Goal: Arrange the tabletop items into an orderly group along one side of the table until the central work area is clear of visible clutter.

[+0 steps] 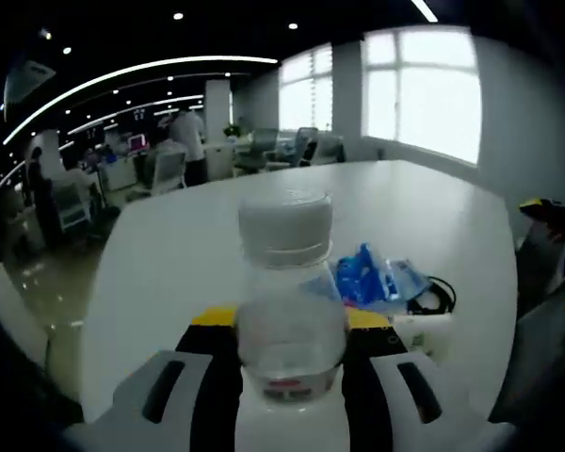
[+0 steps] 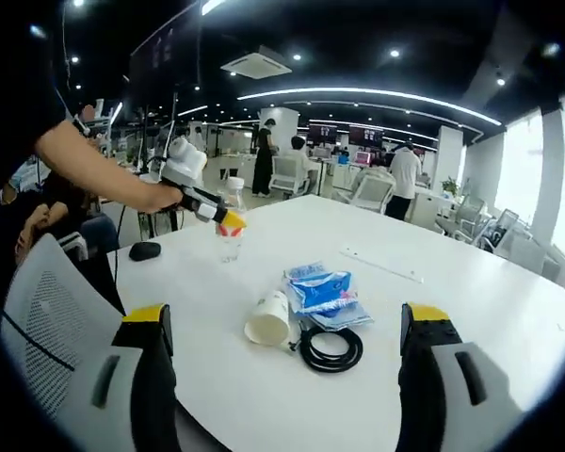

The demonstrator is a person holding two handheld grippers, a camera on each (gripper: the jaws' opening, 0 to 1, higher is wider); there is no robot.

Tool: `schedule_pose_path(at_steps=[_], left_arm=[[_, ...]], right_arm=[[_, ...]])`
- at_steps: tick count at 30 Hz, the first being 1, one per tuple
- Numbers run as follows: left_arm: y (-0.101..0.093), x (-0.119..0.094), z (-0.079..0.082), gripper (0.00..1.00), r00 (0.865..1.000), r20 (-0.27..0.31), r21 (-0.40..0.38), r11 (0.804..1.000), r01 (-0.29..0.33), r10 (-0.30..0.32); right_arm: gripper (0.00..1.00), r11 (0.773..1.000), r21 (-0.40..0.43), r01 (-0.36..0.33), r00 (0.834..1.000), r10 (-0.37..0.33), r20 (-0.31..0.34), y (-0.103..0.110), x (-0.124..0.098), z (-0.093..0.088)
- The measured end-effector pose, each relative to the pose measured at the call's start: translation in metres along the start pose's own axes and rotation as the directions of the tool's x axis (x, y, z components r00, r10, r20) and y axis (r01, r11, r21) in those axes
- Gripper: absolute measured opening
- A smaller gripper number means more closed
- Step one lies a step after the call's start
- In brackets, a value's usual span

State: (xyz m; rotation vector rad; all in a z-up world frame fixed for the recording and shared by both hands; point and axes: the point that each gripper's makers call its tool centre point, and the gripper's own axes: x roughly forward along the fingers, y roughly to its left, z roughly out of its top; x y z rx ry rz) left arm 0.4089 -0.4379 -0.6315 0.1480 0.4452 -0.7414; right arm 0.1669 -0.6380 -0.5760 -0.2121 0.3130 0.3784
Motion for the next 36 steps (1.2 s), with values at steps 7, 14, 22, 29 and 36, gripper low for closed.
schedule_pose_path(at_steps=[7,14,22,29,36], left_arm=[[0.011,0.018,-0.007,0.37,0.999,-0.008,-0.036,0.998,-0.044,0.044],[0.017,0.033,-0.008,0.38,0.997,0.007,-0.031,0.997,-0.076,0.076],[0.02,0.037,-0.013,0.39,0.997,0.032,-0.05,0.996,-0.071,0.072],[0.021,0.037,-0.025,0.39,0.998,0.027,-0.051,0.998,-0.048,0.05],[0.017,0.035,-0.025,0.4,0.999,0.05,-0.034,0.999,-0.002,0.003]], right_arm=[[1.0,0.998,0.034,0.053,0.998,-0.052,-0.043,-0.01,-0.009,-0.019],[0.98,0.995,0.044,0.084,0.994,-0.081,-0.073,-0.012,-0.013,-0.032],[0.96,0.994,0.061,0.093,0.993,-0.088,-0.076,-0.013,-0.006,-0.036],[0.96,0.995,0.058,0.086,0.993,-0.081,-0.087,-0.011,-0.003,-0.039],[1.0,0.995,0.047,0.092,0.993,-0.087,-0.085,-0.012,-0.002,-0.04]])
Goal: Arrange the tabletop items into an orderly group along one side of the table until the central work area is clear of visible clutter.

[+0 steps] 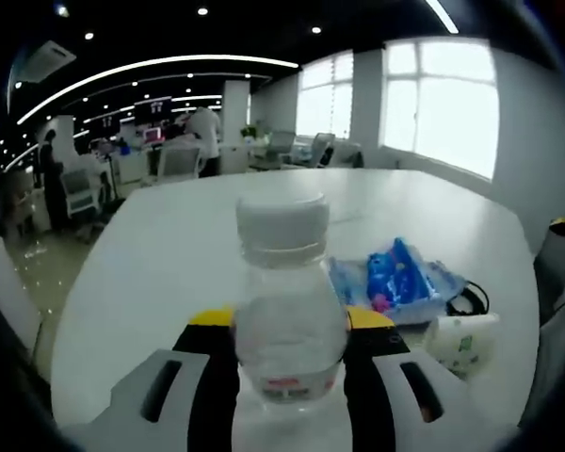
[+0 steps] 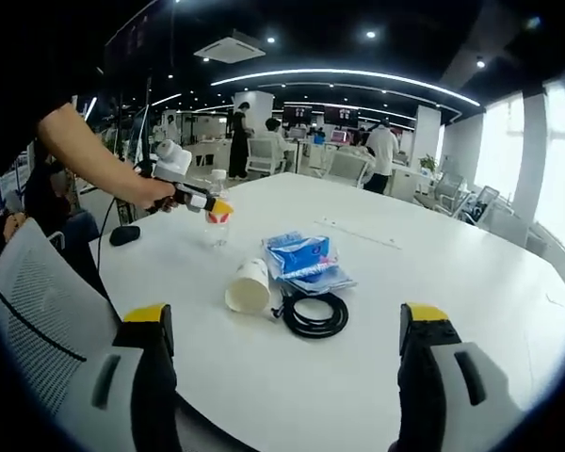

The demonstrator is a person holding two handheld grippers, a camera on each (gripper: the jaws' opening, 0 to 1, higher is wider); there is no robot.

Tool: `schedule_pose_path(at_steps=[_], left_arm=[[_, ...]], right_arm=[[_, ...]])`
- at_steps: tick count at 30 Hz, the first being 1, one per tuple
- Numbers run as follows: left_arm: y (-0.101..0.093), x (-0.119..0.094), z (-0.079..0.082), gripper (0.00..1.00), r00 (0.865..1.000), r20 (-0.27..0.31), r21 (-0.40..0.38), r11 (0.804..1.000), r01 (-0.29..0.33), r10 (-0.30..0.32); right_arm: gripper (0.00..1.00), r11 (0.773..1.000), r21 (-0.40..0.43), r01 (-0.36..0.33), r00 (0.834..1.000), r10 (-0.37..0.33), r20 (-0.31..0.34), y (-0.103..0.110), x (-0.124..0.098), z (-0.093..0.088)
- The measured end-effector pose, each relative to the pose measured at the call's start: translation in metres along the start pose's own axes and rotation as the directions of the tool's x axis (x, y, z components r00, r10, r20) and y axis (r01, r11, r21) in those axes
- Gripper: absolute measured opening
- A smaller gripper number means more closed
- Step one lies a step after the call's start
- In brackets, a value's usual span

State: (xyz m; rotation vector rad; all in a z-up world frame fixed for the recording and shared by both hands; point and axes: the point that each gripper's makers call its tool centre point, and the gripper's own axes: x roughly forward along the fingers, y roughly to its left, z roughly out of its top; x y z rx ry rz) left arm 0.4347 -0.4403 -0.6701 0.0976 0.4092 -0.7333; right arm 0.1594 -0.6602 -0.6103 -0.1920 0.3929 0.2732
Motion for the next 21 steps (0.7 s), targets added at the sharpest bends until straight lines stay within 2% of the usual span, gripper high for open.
schedule_pose_path(at_steps=[7,14,16,17,21], left_arm=[[-0.002,-0.004,-0.003,0.41,0.999,-0.025,0.068,0.997,0.037,-0.035],[-0.006,-0.007,-0.009,0.42,0.995,-0.061,0.098,0.992,0.079,-0.073],[-0.006,-0.008,-0.017,0.41,0.992,-0.111,0.108,0.991,0.076,-0.064],[-0.006,-0.008,-0.015,0.41,0.993,-0.093,0.099,0.992,0.079,-0.07],[-0.002,-0.008,-0.017,0.41,0.993,-0.106,0.098,0.993,0.061,-0.051]], right_arm=[[1.0,1.0,0.01,-0.006,1.0,0.006,-0.015,0.001,0.0,-0.004],[1.0,1.0,0.016,-0.001,1.0,0.001,-0.025,-0.001,0.0,-0.006],[1.0,1.0,0.013,0.0,1.0,0.0,-0.026,-0.001,0.0,-0.006],[1.0,1.0,0.012,0.001,1.0,-0.001,-0.028,-0.001,0.0,-0.007],[1.0,1.0,0.005,0.006,1.0,-0.006,-0.024,-0.001,0.0,-0.006]])
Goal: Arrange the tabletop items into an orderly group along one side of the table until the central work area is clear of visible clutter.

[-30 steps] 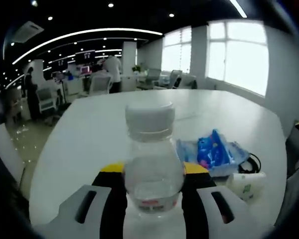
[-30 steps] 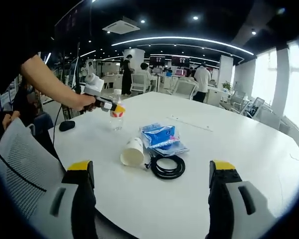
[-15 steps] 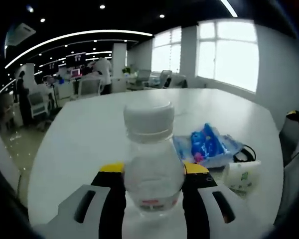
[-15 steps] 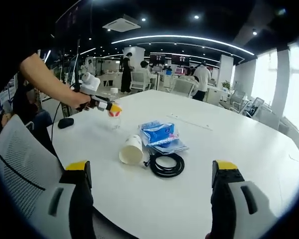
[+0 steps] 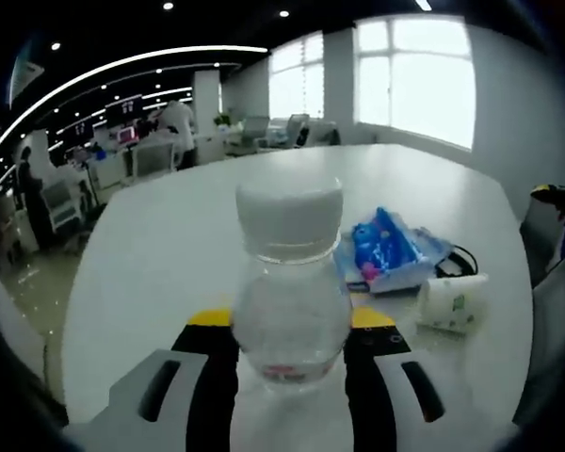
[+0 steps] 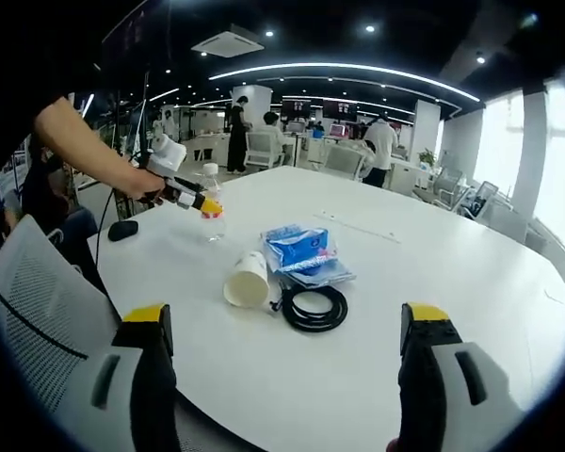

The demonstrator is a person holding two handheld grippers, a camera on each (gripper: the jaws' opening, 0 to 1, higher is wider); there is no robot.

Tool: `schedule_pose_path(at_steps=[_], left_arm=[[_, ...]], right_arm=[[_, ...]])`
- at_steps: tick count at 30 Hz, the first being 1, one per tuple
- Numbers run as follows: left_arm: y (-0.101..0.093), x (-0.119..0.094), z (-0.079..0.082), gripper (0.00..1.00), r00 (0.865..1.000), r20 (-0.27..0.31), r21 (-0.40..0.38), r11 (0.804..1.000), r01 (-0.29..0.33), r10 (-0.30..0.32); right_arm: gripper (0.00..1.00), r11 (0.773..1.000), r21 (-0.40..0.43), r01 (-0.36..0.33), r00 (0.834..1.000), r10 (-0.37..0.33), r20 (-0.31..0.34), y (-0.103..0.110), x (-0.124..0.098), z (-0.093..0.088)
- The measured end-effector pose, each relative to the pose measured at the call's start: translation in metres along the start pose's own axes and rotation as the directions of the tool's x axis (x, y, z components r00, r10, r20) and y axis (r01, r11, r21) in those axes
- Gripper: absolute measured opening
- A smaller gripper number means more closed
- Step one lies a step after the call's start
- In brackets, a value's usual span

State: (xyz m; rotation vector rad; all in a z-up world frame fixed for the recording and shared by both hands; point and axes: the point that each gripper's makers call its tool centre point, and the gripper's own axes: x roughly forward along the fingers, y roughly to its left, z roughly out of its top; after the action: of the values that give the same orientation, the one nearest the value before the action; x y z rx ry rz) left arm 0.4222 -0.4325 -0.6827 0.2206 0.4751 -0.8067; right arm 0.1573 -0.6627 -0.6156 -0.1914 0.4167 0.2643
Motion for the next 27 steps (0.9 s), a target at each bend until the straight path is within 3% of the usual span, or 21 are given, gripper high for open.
schedule_pose_path(at_steps=[4,8,10,12,18,23,24,27], left_arm=[[0.002,-0.004,-0.004,0.41,0.999,-0.012,-0.048,0.998,-0.034,0.033],[0.005,-0.013,-0.004,0.43,0.995,0.017,-0.128,0.987,-0.095,0.098],[0.011,-0.022,0.001,0.46,0.982,0.056,-0.18,0.969,-0.169,0.182],[0.014,-0.028,0.003,0.48,0.969,0.063,-0.174,0.959,-0.225,0.239],[0.008,-0.032,0.013,0.52,0.942,0.078,-0.208,0.929,-0.305,0.326],[0.009,-0.031,0.012,0.52,0.916,0.044,-0.277,0.886,-0.373,0.399],[0.012,-0.032,0.01,0.52,0.897,0.026,-0.307,0.858,-0.412,0.44],[0.017,-0.03,0.007,0.53,0.875,-0.003,-0.347,0.82,-0.454,0.484]], right_arm=[[1.0,1.0,-0.005,-0.002,1.0,0.002,0.0,0.001,0.0,0.0],[1.0,1.0,-0.006,-0.002,1.0,0.002,0.005,0.002,0.0,0.001],[1.0,1.0,-0.001,-0.002,1.0,0.002,0.005,0.002,0.0,0.001],[1.0,1.0,-0.002,-0.003,1.0,0.003,0.01,0.002,-0.001,0.002],[1.0,1.0,-0.007,-0.003,1.0,0.004,0.015,0.002,-0.001,0.004],[1.0,1.0,-0.01,-0.007,1.0,0.007,0.016,0.003,-0.001,0.004],[1.0,1.0,-0.012,-0.008,1.0,0.008,0.016,0.004,-0.001,0.004],[1.0,1.0,-0.017,-0.007,1.0,0.007,0.017,0.004,-0.001,0.004]])
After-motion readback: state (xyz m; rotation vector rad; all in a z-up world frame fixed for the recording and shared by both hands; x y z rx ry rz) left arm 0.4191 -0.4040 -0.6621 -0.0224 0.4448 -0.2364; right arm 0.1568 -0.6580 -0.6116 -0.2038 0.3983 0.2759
